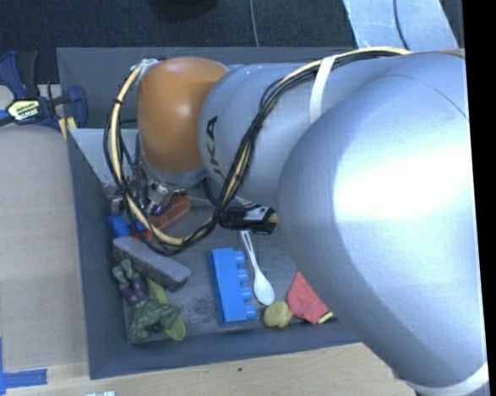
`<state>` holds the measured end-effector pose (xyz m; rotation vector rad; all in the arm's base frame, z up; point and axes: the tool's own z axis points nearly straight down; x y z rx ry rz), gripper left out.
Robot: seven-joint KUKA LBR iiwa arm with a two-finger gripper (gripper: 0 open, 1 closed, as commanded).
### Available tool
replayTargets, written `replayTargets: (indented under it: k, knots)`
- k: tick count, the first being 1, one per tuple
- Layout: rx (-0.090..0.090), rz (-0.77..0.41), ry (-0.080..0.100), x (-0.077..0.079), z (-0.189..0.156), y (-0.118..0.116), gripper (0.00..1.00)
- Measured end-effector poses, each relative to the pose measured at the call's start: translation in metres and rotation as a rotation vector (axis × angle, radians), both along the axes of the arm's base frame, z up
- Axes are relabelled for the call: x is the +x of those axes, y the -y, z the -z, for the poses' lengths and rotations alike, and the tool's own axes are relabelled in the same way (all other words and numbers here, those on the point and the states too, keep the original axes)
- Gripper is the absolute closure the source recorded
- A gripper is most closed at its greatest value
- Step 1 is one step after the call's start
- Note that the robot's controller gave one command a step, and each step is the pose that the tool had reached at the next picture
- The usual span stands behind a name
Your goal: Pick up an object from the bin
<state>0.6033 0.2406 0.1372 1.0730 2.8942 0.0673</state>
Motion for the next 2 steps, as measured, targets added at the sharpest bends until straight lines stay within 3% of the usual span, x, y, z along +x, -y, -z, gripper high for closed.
replayTargets:
  k: [2]
  knots:
    - [-0.003, -0.002, -0.004, 0.0, -0.07, 0.001, 1.0]
